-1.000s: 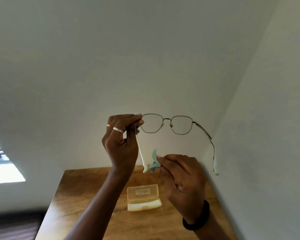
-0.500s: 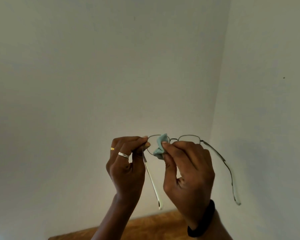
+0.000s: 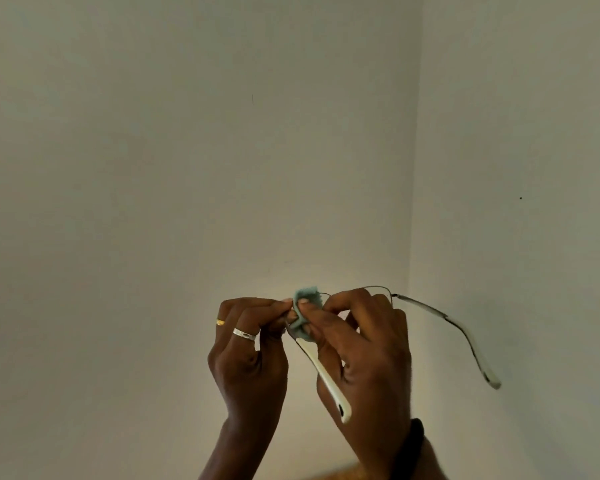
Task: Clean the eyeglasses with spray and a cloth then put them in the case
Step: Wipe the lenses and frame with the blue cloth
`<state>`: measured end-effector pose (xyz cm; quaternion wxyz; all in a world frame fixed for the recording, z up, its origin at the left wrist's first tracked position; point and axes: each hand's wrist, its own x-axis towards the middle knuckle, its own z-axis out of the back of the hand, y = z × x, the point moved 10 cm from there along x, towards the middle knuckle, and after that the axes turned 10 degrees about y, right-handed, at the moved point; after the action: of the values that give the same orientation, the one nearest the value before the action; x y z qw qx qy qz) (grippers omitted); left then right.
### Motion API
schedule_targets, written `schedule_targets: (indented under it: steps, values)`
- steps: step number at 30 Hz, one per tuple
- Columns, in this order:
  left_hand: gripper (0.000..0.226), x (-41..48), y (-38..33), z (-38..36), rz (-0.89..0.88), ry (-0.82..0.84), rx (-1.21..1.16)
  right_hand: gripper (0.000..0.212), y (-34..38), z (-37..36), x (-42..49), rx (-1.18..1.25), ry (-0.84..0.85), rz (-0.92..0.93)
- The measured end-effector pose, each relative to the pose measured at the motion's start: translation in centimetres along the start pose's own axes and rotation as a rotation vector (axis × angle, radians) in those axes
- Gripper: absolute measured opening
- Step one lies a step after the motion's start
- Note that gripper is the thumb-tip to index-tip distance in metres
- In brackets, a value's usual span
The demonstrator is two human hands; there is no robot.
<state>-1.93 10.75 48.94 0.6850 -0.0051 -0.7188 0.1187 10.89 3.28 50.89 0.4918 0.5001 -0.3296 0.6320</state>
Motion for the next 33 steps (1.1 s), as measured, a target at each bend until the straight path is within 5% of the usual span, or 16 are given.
schedule_targets:
  steps: [8,15,33]
  values:
    - [0.038,-0.2,0.3,1.1,-0.007,-0.019,-0.031,0.025,-0.1,-0.2,0.2,0.143,0.110,0.034]
    - [0.035,0.3,-0.2,1.8,-0.031,-0.031,0.009,0.024,1.7,-0.8,-0.6,-0.023,0.215,0.137]
    - [0.020,0.4,-1.0,1.3,-0.037,-0.052,-0.018,0.021,0.9,1.8,0.3,0.004,-0.063,-0.074]
